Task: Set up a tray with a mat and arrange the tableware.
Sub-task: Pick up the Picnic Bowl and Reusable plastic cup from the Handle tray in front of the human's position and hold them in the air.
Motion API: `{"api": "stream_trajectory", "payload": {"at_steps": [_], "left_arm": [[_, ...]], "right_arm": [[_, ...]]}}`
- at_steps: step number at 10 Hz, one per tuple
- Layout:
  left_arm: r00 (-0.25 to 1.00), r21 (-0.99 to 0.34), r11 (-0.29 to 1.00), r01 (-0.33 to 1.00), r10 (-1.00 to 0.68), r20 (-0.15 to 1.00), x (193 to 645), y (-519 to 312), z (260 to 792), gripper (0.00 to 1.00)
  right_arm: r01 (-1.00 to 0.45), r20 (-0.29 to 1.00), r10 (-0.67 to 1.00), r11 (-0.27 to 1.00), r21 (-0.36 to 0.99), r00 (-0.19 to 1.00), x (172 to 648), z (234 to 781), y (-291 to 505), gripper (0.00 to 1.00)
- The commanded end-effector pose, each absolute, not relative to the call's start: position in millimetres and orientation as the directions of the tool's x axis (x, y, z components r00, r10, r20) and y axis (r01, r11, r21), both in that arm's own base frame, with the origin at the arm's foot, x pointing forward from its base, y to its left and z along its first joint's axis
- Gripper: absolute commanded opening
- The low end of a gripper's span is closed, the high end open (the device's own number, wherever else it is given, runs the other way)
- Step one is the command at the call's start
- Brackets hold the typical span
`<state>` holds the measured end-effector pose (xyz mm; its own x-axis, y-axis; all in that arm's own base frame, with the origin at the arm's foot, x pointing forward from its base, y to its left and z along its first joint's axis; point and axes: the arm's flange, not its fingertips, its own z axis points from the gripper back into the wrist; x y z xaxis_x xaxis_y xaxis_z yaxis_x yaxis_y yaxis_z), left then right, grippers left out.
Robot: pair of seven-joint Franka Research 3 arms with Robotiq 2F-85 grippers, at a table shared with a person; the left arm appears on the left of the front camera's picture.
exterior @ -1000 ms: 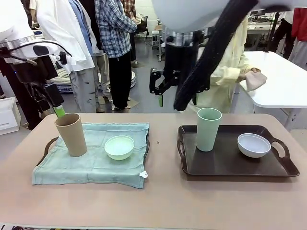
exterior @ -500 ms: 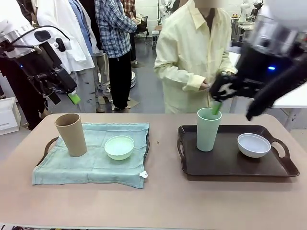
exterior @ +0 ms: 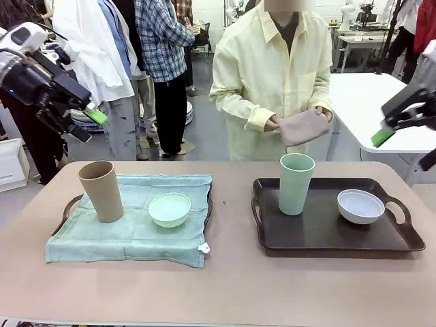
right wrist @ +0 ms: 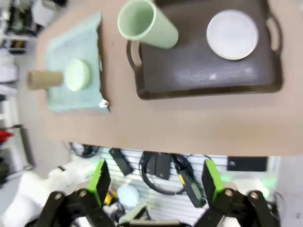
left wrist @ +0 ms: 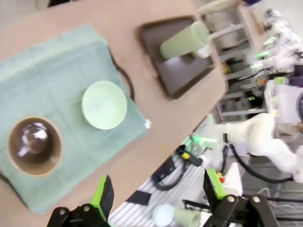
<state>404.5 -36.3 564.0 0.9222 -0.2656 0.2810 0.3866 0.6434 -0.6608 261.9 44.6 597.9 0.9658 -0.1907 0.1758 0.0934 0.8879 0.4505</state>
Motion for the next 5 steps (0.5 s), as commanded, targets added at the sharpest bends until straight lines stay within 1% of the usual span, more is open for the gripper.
{"api": "stream_trajectory", "payload": {"at_steps": [1,3,5], "left_arm": [[0.933,-0.753,0.552,0.357,-0.240,0.267,408.7,-14.4,567.9,1.00],[0.949,-0.813,0.494,0.309,-0.220,0.227,405.4,3.0,561.7,1.00],[0.964,-0.845,0.468,0.258,-0.183,0.193,394.8,27.2,554.3,1.00]], "right_arm": [[0.095,0.180,-0.230,0.829,0.552,0.956,253.1,596.3,6.3,1.00],[0.140,0.183,-0.317,0.771,0.621,0.931,239.6,606.5,-37.9,1.00],[0.182,0.209,-0.459,0.670,0.720,0.864,217.4,611.9,-78.9,1.00]]}}
